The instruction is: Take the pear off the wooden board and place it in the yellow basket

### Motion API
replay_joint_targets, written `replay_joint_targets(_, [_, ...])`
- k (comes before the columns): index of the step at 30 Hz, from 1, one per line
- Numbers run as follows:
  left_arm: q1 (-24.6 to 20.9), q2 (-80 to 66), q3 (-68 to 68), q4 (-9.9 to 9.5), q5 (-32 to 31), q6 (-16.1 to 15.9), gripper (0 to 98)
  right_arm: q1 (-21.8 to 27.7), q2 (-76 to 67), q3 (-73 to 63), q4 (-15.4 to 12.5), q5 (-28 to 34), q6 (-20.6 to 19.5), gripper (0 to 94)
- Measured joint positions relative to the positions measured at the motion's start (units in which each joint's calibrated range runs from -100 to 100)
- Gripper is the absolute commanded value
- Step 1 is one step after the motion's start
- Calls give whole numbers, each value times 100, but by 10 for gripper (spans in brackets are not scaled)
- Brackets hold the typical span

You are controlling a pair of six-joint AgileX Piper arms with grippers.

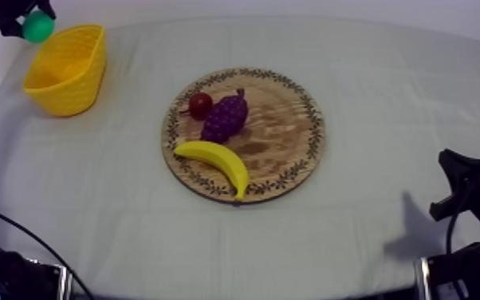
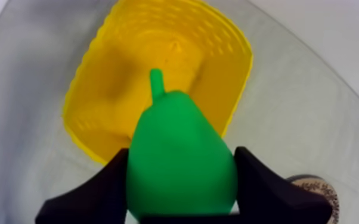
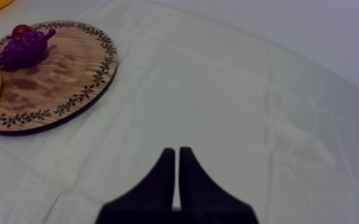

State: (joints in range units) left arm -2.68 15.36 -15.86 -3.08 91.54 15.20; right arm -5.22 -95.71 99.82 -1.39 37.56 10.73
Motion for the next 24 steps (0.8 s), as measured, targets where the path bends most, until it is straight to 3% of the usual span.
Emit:
replay_joint_targets(17, [-186,2414,-1694,174,-275,-25,456,0,0,0,0,0,1,4])
replay_joint_targets(20, [-195,2764,-1958,182,-359,-28,512,0,0,0,0,0,1,4])
replay_joint_targets(24, [-207,3113,-2145,184,-387,-11,659,0,0,0,0,0,-4,4])
